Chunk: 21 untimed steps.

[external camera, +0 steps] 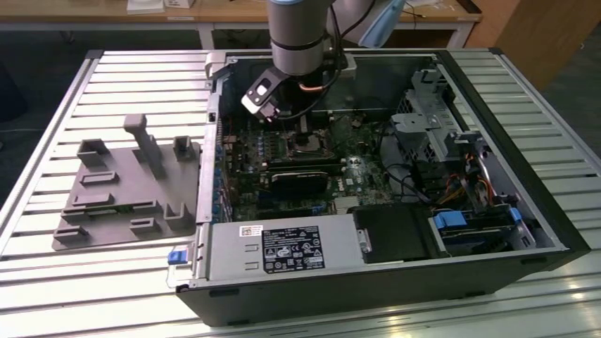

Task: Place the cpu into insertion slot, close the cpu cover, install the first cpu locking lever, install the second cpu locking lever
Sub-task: 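Place the cpu into insertion slot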

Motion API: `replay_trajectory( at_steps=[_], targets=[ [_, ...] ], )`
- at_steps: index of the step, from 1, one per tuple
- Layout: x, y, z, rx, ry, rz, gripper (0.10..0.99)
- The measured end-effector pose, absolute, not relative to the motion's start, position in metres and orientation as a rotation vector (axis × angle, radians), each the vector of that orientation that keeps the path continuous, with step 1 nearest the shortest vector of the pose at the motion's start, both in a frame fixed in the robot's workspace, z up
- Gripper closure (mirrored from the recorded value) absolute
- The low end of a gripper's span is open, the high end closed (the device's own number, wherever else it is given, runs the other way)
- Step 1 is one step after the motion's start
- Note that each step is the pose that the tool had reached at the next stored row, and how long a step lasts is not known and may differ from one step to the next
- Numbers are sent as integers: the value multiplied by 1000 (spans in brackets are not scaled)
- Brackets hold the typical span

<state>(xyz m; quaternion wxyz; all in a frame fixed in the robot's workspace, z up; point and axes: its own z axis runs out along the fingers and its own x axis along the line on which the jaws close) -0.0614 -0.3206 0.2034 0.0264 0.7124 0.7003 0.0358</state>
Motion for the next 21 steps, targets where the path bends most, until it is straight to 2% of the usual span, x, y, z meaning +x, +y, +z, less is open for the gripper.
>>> replay_trajectory(
  at_steps=[15, 21],
  targets=[
    [-48, -321, 204, 2209, 2160, 105, 984],
    [-48, -321, 214, 2208, 2159, 106, 984]
  ],
)
